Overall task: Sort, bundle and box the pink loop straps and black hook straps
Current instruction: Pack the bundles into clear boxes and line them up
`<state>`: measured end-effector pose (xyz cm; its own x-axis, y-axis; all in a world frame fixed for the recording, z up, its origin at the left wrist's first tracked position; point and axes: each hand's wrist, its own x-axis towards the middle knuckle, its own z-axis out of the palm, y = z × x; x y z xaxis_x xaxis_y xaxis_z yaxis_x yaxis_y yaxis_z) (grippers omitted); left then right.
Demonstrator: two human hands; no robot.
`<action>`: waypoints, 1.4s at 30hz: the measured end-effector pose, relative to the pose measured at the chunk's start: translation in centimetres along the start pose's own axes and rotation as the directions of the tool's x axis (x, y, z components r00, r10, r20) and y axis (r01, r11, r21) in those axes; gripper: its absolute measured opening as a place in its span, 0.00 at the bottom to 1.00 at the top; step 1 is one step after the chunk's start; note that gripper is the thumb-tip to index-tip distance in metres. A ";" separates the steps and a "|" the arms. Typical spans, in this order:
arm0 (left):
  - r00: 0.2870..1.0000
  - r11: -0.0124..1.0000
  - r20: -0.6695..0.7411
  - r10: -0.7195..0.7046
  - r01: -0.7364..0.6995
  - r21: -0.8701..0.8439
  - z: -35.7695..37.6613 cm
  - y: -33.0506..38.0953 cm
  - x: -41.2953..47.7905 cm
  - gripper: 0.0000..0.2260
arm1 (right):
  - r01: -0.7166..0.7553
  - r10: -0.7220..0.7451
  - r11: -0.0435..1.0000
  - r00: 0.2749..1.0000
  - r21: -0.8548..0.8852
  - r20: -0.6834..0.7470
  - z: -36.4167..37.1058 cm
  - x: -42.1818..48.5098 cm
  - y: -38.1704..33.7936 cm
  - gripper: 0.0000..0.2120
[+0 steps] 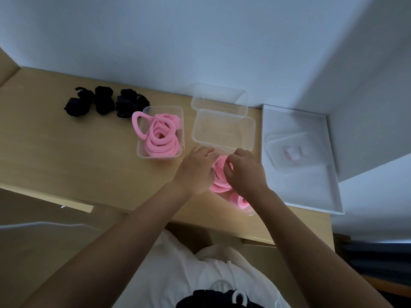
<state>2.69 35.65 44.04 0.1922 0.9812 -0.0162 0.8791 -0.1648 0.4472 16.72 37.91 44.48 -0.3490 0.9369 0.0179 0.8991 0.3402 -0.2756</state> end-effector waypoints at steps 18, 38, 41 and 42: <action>0.962 0.983 -0.210 -0.174 0.156 -0.101 -10.8 -16.4 0.6 0.16 | 0.243 -0.243 0.970 0.970 0.000 0.028 1.0 14.0 -17.3 0.12; 0.880 0.868 0.125 -0.459 0.474 -0.149 -12.8 -28.0 11.7 0.15 | 0.088 -0.023 0.993 0.810 -0.083 0.585 7.0 28.3 -21.3 0.18; 0.816 0.788 0.208 -0.539 0.576 -0.217 -13.0 -28.1 12.8 0.19 | 0.070 -0.026 0.996 0.835 -0.059 0.550 7.2 28.2 -20.6 0.19; 0.791 0.758 0.236 -0.564 0.610 -0.231 -13.1 -28.2 13.1 0.21 | 0.061 -0.028 0.997 0.845 -0.043 0.534 7.1 28.0 -20.3 0.19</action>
<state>-25.29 54.44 42.91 -0.2413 0.8456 -0.4762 0.6829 0.4966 0.5358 -13.20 56.64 43.74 -0.4616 0.7391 -0.4906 0.8868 0.3994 -0.2327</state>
